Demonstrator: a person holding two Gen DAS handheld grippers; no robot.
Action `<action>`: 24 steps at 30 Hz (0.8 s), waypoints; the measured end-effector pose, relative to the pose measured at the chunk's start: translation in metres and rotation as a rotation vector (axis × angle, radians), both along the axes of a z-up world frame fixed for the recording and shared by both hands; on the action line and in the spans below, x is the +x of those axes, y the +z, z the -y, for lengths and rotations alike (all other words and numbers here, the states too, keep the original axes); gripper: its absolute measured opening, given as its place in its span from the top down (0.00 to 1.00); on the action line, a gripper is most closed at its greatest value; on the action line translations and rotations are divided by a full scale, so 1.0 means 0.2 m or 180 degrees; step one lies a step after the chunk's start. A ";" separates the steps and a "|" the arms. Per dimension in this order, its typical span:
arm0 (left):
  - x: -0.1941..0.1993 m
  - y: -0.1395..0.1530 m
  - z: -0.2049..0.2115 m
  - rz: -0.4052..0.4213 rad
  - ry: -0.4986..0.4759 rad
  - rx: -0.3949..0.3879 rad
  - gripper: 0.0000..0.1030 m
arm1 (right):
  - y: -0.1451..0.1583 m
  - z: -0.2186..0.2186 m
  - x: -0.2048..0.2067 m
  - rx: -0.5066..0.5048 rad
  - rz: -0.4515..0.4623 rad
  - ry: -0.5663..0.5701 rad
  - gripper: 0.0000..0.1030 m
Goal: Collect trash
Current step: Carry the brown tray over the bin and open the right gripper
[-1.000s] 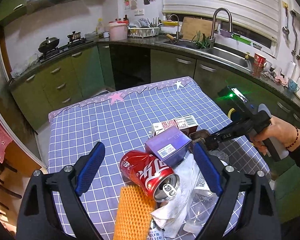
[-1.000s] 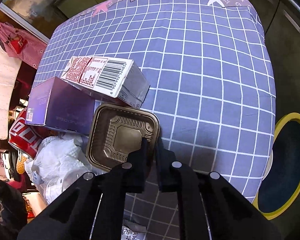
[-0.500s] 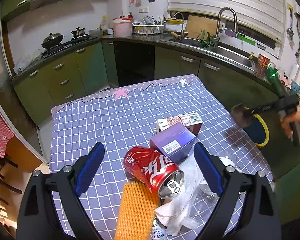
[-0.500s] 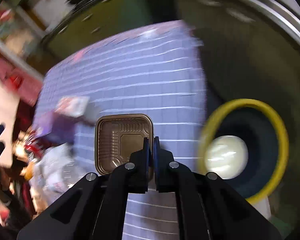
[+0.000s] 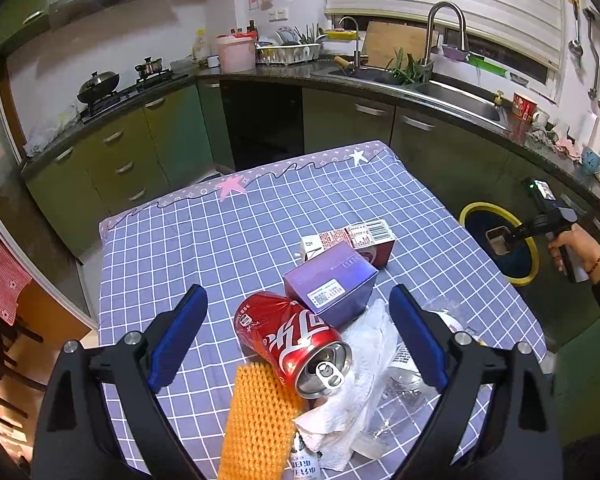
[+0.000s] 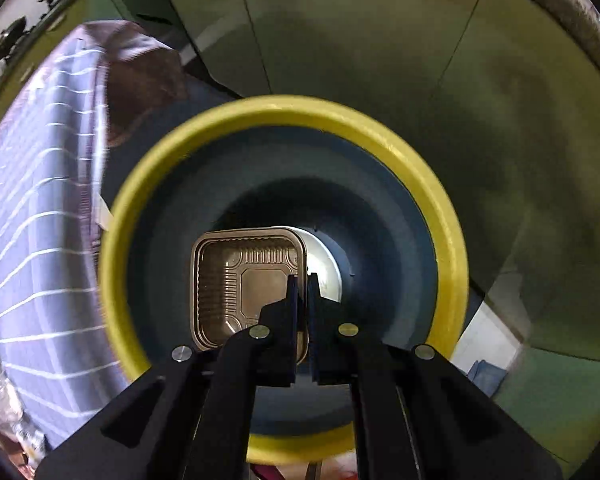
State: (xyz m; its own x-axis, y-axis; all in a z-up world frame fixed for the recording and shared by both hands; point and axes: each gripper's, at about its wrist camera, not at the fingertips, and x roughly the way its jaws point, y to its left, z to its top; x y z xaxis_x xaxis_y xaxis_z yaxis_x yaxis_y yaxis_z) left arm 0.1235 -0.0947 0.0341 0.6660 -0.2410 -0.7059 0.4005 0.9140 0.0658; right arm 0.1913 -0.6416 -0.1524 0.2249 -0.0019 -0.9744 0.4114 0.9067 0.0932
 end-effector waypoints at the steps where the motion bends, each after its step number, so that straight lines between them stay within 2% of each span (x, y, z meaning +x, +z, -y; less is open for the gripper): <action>1: 0.00 0.00 0.00 0.0002 0.0004 0.0011 0.14 | -0.02 0.01 0.01 0.0011 -0.0028 -0.0003 0.94; 3: 0.01 0.01 0.01 -0.0005 0.0009 0.0021 0.14 | -0.05 0.02 0.03 0.0008 -0.0054 -0.0029 0.76; 5: 0.02 0.00 0.01 -0.0023 -0.0001 0.0013 0.13 | -0.04 0.02 0.02 -0.0058 -0.0030 -0.0011 0.66; 13: 0.09 -0.06 0.00 -0.0323 0.0082 -0.0112 0.12 | 0.09 -0.04 -0.04 -0.0009 0.0184 0.0103 0.66; 21: 0.17 -0.17 -0.03 -0.0857 0.0674 -0.0298 0.12 | 0.15 -0.15 -0.03 0.0153 0.0331 0.0387 0.66; 24: 0.17 -0.23 -0.02 -0.0940 0.0983 -0.0330 0.12 | 0.15 -0.23 -0.01 0.0236 0.0379 0.0532 0.66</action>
State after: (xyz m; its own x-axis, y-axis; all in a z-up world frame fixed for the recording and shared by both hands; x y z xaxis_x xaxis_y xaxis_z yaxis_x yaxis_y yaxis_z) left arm 0.1574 -0.0902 -0.0116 0.4910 -0.1419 -0.8595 0.0953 0.9895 -0.1088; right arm 0.1887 -0.5953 -0.1217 0.3295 0.1158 -0.9370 0.2381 0.9502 0.2012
